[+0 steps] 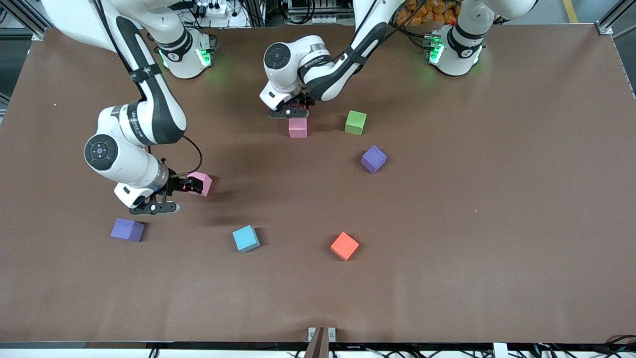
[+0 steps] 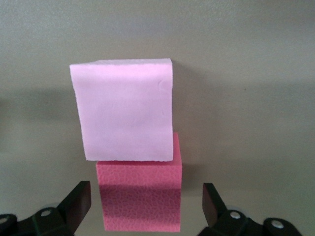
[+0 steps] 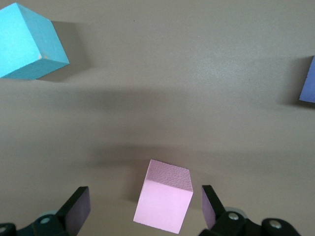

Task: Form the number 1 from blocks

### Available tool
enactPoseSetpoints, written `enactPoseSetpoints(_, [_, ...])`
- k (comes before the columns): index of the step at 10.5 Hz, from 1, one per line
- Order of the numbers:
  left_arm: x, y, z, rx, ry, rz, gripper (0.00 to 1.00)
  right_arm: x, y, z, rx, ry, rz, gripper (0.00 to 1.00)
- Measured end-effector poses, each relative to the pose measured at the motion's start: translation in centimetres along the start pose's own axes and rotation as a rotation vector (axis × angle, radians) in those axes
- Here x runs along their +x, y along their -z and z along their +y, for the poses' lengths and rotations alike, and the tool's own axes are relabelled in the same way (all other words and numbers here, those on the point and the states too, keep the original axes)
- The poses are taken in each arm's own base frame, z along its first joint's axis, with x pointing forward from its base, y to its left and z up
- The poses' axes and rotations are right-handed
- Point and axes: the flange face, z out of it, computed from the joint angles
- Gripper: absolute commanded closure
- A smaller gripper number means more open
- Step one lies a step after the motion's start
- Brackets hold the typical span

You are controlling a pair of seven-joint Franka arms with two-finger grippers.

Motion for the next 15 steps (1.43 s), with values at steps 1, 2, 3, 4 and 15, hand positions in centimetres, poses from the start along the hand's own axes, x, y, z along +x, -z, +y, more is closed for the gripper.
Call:
enactPoseSetpoints(1, [0.0, -0.2, 0.0, 0.002, 0.0, -0.002, 0.0, 0.0, 0.0, 0.0, 0.0, 0.0, 0.001, 0.0])
enactPoseSetpoints(2, [0.0, -0.4, -0.1, 0.004, 0.001, -0.003, 0.0, 0.0, 0.0, 0.0, 0.0, 0.001, 0.001, 0.0])
enactPoseSetpoints(3, [0.1, -0.5, -0.1, 0.006, 0.001, -0.004, 0.0, 0.0, 0.0, 0.0, 0.0, 0.001, 0.001, 0.0])
enactPoseSetpoints(4, [0.1, -0.5, -0.1, 0.006, 0.003, -0.004, 0.0, 0.0, 0.0, -0.1, 0.0, 0.001, 0.001, 0.0])
enactPoseSetpoints(15, [9.1, 13.6, -7.9, 0.05, 0.149, 0.053, 0.0, 0.1, 0.2, -0.5, 0.0, 0.008, 0.005, 0.0])
